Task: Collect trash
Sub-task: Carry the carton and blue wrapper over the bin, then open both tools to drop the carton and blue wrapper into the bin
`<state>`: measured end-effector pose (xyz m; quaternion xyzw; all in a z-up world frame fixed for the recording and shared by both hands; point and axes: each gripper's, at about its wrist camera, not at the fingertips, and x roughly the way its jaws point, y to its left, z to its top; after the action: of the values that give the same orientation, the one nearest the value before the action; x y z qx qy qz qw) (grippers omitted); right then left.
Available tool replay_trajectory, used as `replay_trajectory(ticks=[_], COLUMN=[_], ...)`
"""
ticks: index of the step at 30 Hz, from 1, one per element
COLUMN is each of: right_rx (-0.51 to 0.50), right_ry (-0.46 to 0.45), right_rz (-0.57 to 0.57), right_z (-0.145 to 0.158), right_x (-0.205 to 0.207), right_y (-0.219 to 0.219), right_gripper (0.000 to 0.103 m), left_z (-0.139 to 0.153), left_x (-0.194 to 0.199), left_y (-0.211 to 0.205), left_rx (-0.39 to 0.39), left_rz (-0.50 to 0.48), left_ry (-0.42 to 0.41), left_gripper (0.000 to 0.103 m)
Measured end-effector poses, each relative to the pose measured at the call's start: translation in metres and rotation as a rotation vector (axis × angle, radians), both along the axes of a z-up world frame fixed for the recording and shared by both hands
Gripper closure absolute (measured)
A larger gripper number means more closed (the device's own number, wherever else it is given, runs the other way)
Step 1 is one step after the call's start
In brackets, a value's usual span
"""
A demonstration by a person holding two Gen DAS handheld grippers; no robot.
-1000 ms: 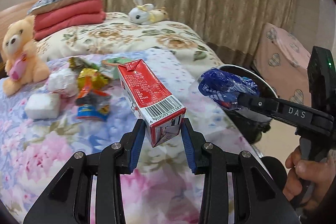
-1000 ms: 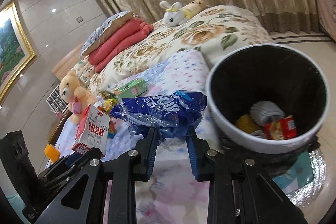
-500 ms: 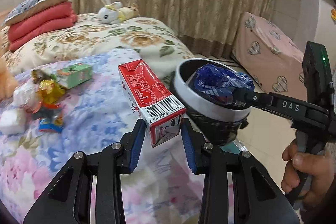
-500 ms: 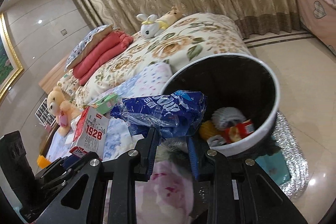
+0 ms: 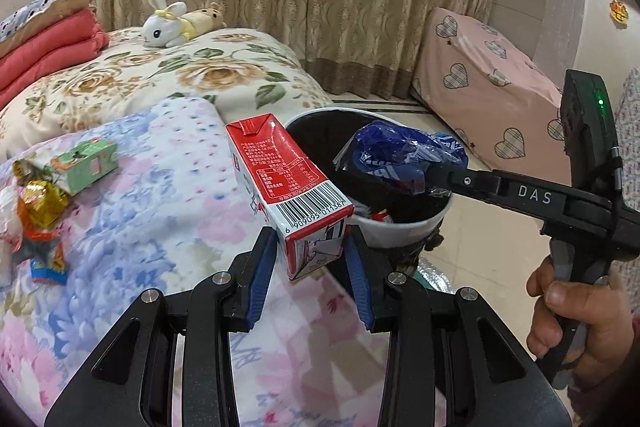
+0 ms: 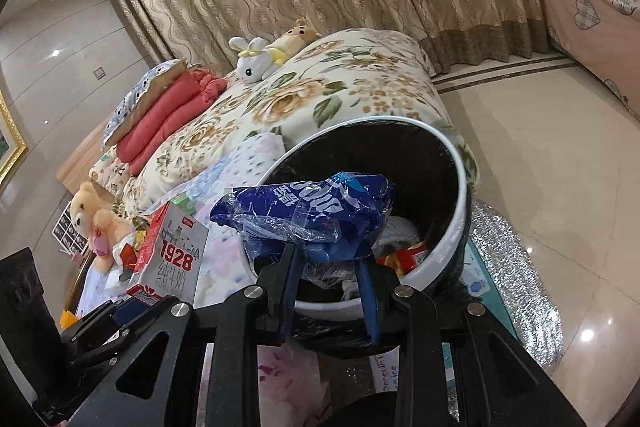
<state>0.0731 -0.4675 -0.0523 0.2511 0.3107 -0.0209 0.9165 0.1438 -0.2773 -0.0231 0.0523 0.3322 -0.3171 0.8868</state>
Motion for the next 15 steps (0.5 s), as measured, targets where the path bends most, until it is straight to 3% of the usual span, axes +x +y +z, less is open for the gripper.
replay_trajectory(ticks=[15], right_rx=[-0.006], right_ry=[0.038], right_rz=[-0.023], right_z=[0.000], right_x=[0.018], right_y=[-0.034], right_gripper=[0.074], left_z=[0.002], left_x=[0.020], left_y=[-0.043], left_rx=[0.002], left_rz=[-0.092], left_ry=[0.054], left_gripper=[0.069])
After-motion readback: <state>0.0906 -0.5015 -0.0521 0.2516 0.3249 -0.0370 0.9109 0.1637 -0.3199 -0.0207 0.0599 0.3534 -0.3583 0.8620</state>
